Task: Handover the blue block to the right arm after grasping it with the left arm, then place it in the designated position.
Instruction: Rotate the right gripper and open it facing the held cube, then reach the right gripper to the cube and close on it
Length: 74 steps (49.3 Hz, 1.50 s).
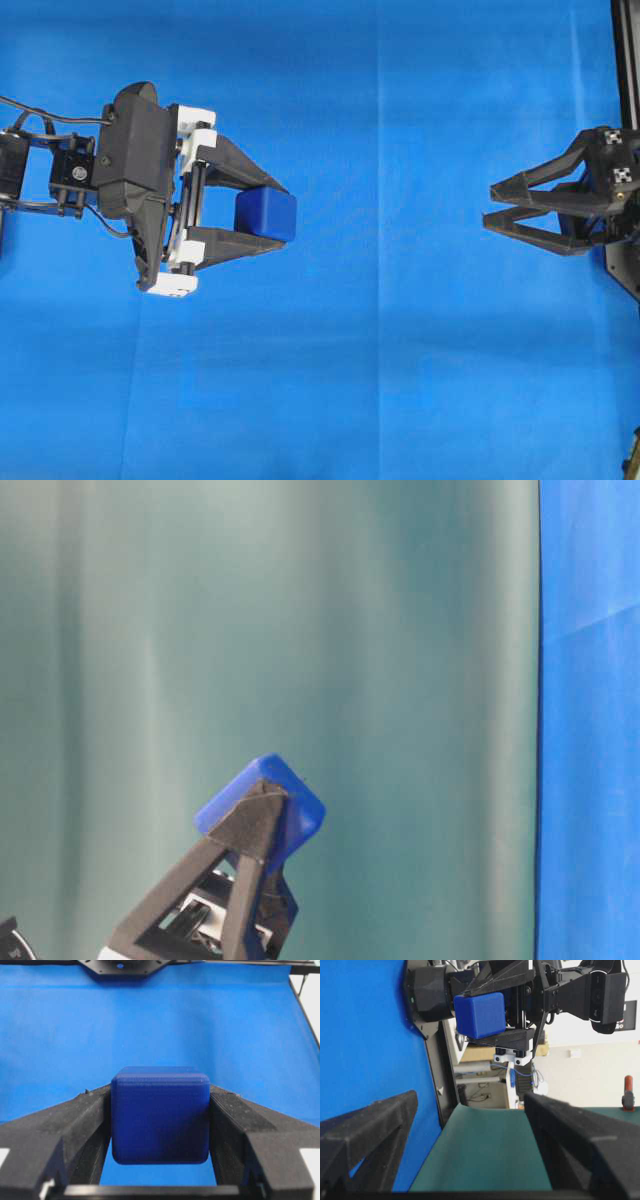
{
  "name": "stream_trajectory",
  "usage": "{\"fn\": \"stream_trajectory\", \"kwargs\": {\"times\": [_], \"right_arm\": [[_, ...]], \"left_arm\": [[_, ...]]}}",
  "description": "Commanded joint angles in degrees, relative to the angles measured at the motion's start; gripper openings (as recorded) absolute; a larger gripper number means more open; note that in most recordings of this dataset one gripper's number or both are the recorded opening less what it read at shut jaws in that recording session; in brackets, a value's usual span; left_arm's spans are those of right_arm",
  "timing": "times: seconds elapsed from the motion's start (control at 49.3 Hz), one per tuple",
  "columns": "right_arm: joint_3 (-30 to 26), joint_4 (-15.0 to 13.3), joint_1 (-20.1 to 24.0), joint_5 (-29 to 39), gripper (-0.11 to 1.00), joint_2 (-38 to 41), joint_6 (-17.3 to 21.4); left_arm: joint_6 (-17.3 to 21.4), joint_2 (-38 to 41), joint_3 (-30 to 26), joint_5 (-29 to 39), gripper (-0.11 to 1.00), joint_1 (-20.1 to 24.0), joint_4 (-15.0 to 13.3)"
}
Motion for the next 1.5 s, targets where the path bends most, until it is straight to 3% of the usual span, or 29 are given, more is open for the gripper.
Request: {"fn": "stream_trajectory", "kwargs": {"times": [0.0, 0.811, 1.48], "right_arm": [[-1.5, 0.0, 0.2, -0.2, 0.96, 0.4, 0.2], [-2.7, 0.0, 0.1, -0.5, 0.96, 3.0, 0.2], [-18.7, -0.1, 0.2, -0.8, 0.96, 23.9, 0.0]], "left_arm": [[-0.1, -1.2, -0.6, -0.7, 0.49, 0.1, -0.1], [-0.1, -1.2, -0.6, -0.7, 0.49, 0.1, -0.1], [-0.2, -1.3, -0.5, -0.7, 0.49, 0.1, -0.2]]}}
